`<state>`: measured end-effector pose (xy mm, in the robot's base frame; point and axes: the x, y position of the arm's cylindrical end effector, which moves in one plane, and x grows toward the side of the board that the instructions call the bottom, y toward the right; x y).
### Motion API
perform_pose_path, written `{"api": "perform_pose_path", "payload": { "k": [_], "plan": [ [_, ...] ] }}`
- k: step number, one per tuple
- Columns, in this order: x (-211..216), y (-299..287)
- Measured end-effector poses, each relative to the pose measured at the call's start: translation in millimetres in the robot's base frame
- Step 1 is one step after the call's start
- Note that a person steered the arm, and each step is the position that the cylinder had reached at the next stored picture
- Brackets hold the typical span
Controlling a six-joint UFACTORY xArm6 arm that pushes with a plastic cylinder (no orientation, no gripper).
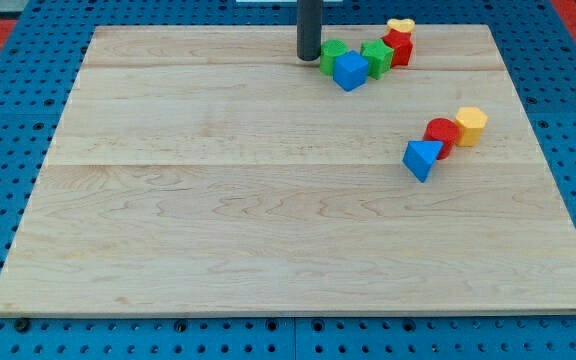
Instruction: Nudge the group of blocks
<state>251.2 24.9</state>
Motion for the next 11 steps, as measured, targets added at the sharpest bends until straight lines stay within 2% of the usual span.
{"api": "perform_pose_path", "payload": {
  "k": [1,2,3,4,6,7,8,10,11],
  "plan": [
    [0.9,-6.8],
    [40.5,-59.9],
    [117.4,-74.0],
    [127.3,-5.9],
    [50.9,169.3],
    [-17.3,217.6],
    [-58.5,233.3],
    [-49.2,86.2],
    [-8.7,79.7]
  ]
}}
